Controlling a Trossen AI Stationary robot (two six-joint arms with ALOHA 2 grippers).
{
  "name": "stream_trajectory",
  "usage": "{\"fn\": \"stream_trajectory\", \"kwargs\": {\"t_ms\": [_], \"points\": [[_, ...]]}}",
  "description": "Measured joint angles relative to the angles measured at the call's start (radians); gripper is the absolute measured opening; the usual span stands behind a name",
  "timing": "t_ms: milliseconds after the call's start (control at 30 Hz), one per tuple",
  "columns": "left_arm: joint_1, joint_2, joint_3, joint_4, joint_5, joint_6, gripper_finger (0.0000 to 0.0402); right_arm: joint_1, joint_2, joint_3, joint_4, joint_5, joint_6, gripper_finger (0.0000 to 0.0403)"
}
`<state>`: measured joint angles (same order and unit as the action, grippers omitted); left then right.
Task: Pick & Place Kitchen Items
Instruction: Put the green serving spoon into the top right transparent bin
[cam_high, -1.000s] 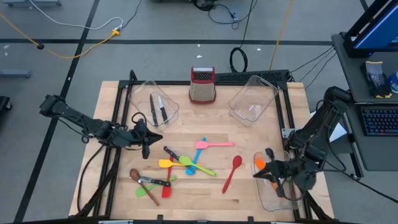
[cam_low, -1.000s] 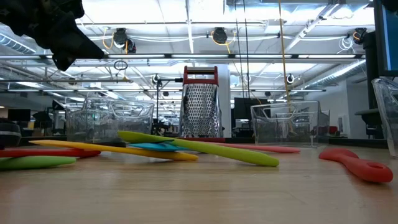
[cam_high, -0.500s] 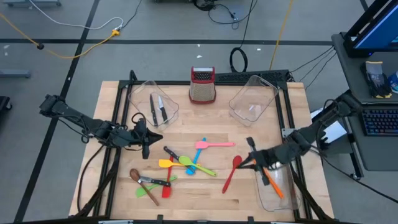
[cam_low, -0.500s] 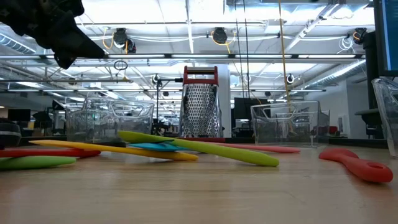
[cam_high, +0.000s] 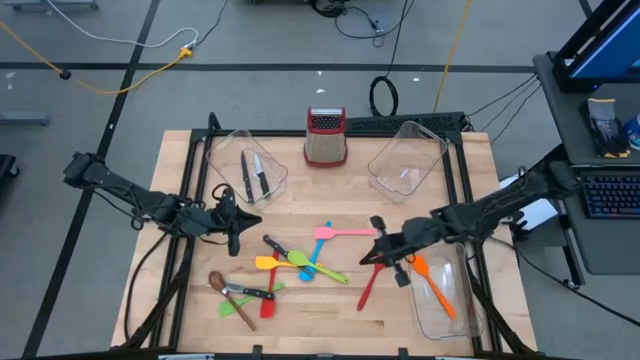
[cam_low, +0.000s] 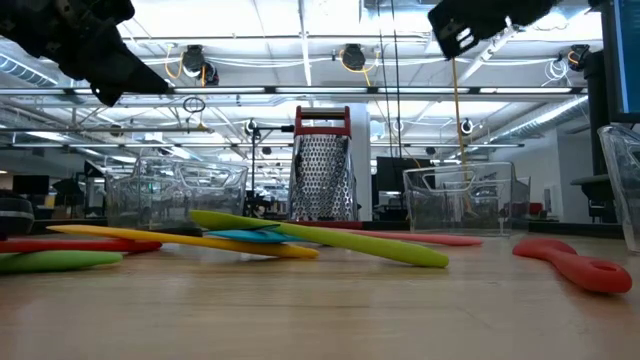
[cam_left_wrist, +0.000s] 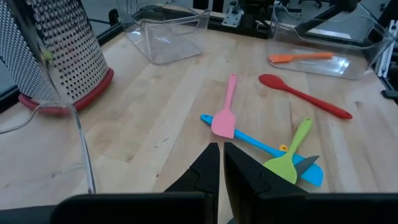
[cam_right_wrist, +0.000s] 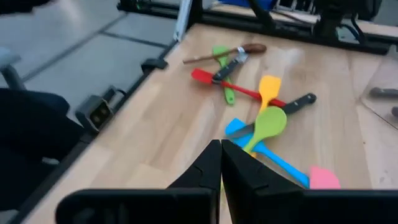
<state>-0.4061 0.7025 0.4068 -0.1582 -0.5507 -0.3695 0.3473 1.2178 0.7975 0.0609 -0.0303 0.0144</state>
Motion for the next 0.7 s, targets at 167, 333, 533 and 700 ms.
{"fn": "stream_trajectory", "kwargs": {"t_ms": [167,333,533,700], "points": [[0.0,0.0,0.0,-0.004,0.0,-0.001,0.0024,-0.03,0.062,0.0,0.022,0.0,-0.027,0.0004],[0.0,0.0,0.0,-0.004,0.0,-0.001,0.0024,-0.033,0.14,0.027,0.055,-0.001,-0.057,0.0004],[0.0,0.0,0.0,-0.004,0.0,-0.001,0.0024,-0.035,0.28,0.135,0.032,-0.054,-0.079,0.0004],[0.0,0.0,0.0,-0.009,0.001,0.001,0.0024,-0.048,0.39,0.235,-0.069,-0.054,-0.112,0.0004]]}}
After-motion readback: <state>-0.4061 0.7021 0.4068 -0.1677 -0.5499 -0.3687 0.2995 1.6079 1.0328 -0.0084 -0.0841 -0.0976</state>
